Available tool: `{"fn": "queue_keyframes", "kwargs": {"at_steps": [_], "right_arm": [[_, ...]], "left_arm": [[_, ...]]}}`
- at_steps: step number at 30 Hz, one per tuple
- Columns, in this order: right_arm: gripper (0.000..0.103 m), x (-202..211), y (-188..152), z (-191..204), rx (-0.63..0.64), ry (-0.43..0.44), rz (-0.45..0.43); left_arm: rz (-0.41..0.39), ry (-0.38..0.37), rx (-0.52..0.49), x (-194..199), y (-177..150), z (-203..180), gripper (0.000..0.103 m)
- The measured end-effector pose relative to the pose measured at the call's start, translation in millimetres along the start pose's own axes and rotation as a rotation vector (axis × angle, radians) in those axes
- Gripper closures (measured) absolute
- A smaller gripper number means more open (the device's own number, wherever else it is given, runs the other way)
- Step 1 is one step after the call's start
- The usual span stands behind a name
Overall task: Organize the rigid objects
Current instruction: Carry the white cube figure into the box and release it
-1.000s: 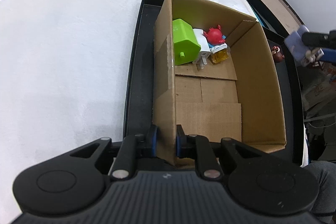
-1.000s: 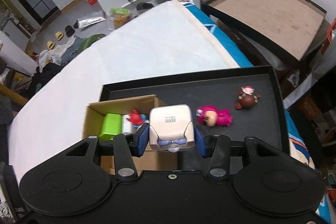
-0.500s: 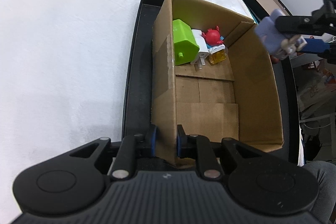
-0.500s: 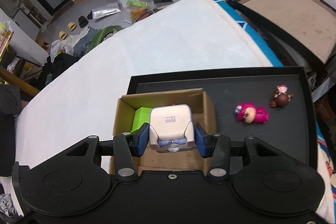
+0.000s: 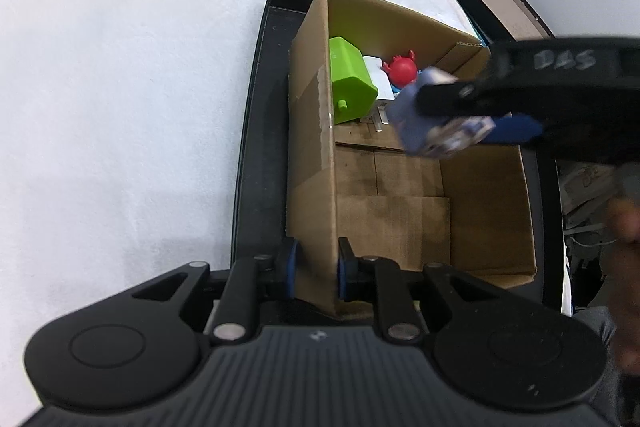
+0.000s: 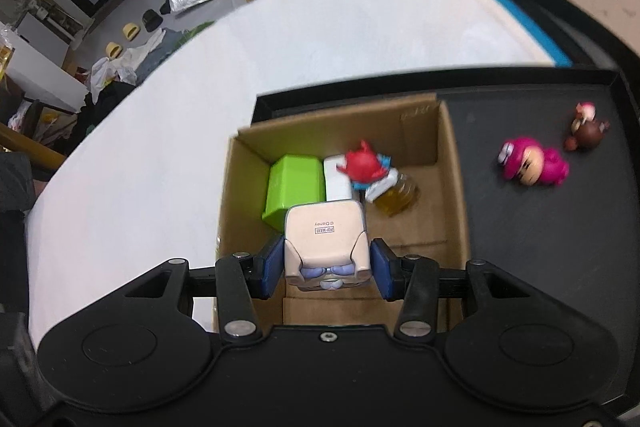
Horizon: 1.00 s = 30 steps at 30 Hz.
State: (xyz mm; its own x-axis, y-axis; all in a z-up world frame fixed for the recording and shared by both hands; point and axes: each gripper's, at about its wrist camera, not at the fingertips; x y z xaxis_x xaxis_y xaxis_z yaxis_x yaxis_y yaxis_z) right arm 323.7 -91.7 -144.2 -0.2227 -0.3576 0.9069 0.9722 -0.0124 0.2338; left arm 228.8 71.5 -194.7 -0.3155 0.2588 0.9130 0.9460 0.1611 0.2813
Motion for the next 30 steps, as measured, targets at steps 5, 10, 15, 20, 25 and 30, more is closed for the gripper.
{"fn": "queue_keyframes", "kwargs": {"at_steps": [5, 10, 15, 20, 25, 30], "right_arm": [[0.058, -17, -9, -4, -0.030, 0.005, 0.028], [0.058, -28, -15, -6, -0.056, 0.012, 0.033], [0.057, -40, -20, -7, -0.085, 0.016, 0.066], [0.057, -40, -23, -13, -0.109, 0.047, 0.093], [0.056, -31, -23, -16, -0.099, 0.069, 0.065], [0.056, -33, -22, -11, -0.089, 0.081, 0.084]], "left_arm": [[0.000, -0.002, 0.000, 0, 0, 0, 0.084], [0.001, -0.007, 0.004, -1, 0, 1, 0.084], [0.001, -0.007, 0.003, 0, -1, 2, 0.084], [0.002, -0.006, 0.003, 0, -1, 1, 0.084], [0.002, 0.004, -0.005, -1, -1, -2, 0.084], [0.002, 0.010, -0.004, -1, -1, -2, 0.084]]}}
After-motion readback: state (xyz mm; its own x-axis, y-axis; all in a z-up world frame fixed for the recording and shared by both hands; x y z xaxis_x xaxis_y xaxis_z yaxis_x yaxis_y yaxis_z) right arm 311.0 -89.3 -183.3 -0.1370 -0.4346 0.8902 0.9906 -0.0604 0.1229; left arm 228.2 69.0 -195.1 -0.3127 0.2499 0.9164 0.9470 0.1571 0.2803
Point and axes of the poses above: each gripper's, at about its wrist camera, not at the fingertips, and x roughly against the way its jaws point, z to its left, y to its top, and after that the axes turned 9 degrees about -x, right-handed
